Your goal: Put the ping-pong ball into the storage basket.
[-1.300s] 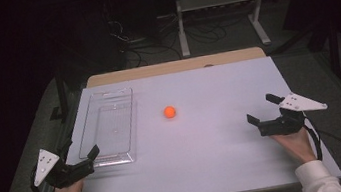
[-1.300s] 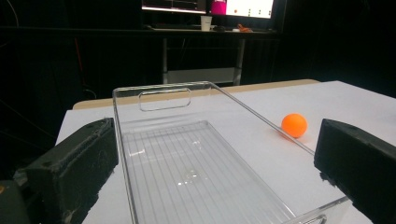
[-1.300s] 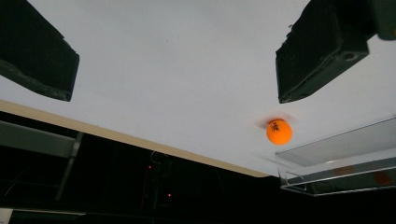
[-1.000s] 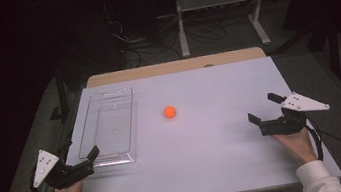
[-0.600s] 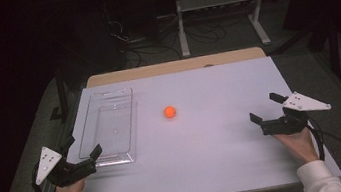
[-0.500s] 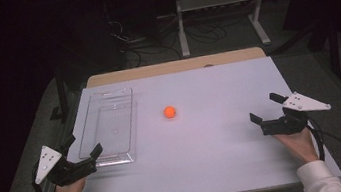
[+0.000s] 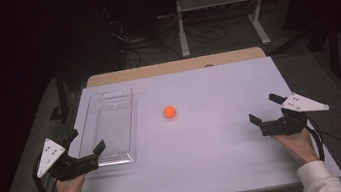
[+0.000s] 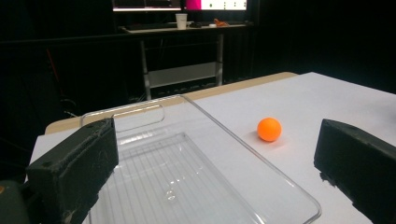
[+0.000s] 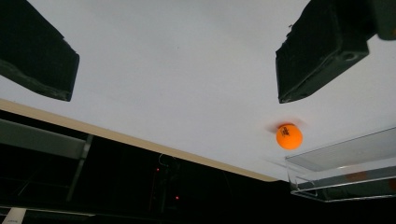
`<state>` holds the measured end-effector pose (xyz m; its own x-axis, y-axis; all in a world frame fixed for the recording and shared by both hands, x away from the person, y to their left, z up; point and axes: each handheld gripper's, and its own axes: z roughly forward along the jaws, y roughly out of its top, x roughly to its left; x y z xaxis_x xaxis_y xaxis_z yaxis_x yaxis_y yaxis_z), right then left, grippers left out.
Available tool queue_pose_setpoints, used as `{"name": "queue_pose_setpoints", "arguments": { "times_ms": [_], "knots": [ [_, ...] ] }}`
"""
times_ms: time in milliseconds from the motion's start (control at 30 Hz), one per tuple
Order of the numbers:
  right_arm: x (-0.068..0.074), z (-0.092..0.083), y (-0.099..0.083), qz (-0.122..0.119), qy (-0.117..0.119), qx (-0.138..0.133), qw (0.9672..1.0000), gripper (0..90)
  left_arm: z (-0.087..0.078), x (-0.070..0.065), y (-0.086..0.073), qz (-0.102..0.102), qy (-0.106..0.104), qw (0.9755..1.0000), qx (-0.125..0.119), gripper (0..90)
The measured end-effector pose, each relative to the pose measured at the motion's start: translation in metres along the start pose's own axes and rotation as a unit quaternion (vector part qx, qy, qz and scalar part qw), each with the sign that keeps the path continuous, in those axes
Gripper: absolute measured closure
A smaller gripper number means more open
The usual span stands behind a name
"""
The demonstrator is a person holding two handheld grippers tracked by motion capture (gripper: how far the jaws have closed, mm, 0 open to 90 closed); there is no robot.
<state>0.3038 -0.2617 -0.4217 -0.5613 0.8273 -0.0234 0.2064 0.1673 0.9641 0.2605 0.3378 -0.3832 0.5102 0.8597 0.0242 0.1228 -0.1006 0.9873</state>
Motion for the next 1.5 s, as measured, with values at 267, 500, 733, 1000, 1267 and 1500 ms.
{"name": "queue_pose_setpoints", "arguments": {
  "times_ms": [267,500,733,1000,1267,1500],
  "knots": [
    [0.001,0.001,0.0,-0.001,0.002,0.001,1.0,0.0,0.008,-0.002,0.008,0.014,-0.009,0.9998,0.012,0.0],
    [0.001,0.001,0.0,-0.002,0.003,0.002,1.0,0.0,0.016,-0.001,0.015,0.022,-0.016,0.9993,0.026,0.0],
    [0.002,0.002,-0.001,-0.002,0.004,0.006,1.0,0.0,0.022,0.0,0.027,0.033,-0.022,0.9988,0.028,0.0],
    [0.002,0.003,-0.001,-0.008,0.004,0.008,0.9999,0.0,0.03,-0.002,0.04,0.046,-0.032,0.9979,0.034,0.0],
    [0.002,0.003,-0.001,-0.008,0.005,0.007,0.9999,0.0,0.042,-0.005,0.05,0.061,-0.045,0.996,0.048,0.0],
    [0.003,0.003,-0.001,-0.007,0.006,0.009,0.9999,0.0,0.053,-0.005,0.063,0.055,-0.065,0.9952,0.049,0.0]
  ]
}}
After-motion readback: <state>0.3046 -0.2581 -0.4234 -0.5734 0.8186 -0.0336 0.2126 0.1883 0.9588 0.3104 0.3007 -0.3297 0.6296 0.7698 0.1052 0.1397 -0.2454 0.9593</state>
